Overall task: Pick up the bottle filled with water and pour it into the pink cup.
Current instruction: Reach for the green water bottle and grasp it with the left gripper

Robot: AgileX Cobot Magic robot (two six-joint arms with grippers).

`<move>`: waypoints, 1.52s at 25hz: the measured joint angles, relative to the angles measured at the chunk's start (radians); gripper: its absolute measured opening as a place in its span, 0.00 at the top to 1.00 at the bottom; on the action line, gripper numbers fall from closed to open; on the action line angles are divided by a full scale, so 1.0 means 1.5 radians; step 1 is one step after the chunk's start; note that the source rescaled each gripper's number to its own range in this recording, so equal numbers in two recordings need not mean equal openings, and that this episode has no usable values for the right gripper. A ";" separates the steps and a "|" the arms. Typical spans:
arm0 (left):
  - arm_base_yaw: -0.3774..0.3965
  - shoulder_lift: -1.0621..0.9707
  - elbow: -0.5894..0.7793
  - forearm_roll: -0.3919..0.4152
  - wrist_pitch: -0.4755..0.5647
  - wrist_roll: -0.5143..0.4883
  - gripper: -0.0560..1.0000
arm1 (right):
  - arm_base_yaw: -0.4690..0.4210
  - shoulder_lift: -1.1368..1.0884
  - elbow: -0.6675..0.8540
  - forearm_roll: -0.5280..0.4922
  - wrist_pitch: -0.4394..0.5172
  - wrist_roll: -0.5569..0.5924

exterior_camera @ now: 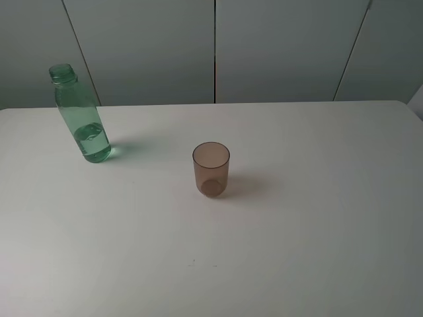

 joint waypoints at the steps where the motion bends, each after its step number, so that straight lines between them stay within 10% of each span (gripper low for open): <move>1: 0.000 0.000 0.000 0.000 0.000 0.000 0.00 | 0.000 0.000 0.000 0.000 0.000 0.000; 14: 0.000 0.002 -0.002 0.003 0.004 -0.003 0.00 | 0.000 0.000 0.000 0.000 0.000 0.000; 20: 0.000 0.203 -0.084 0.013 -0.024 -0.003 0.00 | 0.000 0.000 0.000 0.000 0.000 0.000; 38: 0.071 0.573 0.098 -0.035 -0.675 -0.001 0.00 | 0.000 0.000 0.000 0.000 0.000 0.000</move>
